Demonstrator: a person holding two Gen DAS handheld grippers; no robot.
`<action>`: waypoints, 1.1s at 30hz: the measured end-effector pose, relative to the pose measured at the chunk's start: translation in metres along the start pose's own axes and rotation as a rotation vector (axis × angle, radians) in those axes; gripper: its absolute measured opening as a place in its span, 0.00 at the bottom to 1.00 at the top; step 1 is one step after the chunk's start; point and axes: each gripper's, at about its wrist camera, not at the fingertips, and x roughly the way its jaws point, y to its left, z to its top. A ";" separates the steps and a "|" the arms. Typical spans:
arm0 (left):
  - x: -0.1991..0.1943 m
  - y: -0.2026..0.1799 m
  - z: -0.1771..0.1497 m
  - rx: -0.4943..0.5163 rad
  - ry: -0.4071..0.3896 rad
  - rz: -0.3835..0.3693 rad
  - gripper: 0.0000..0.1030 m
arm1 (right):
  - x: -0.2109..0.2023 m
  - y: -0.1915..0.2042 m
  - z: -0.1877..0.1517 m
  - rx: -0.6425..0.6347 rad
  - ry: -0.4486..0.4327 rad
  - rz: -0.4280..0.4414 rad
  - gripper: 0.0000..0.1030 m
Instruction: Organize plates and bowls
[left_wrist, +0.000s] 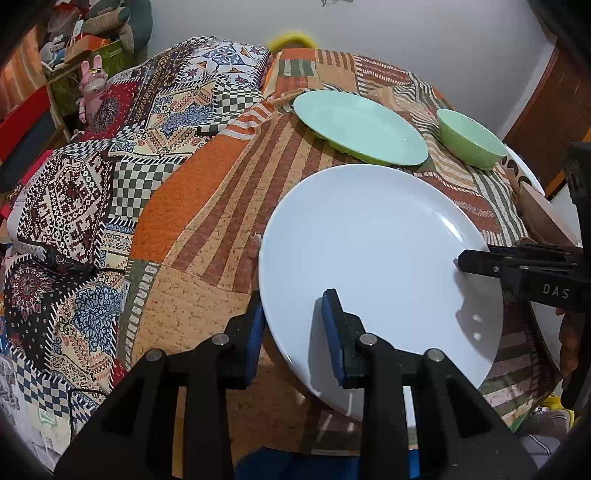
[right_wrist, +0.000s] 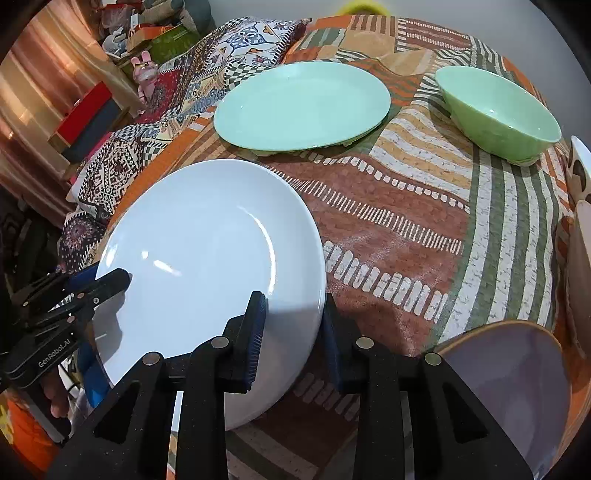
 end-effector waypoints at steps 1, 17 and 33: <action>0.000 0.000 0.000 -0.003 0.001 -0.002 0.30 | -0.001 0.000 0.000 0.003 -0.004 -0.002 0.26; -0.038 -0.021 0.013 0.005 -0.067 -0.018 0.30 | -0.047 -0.012 -0.007 0.053 -0.123 0.052 0.26; -0.078 -0.084 0.014 0.087 -0.117 -0.081 0.30 | -0.112 -0.046 -0.037 0.113 -0.248 0.034 0.26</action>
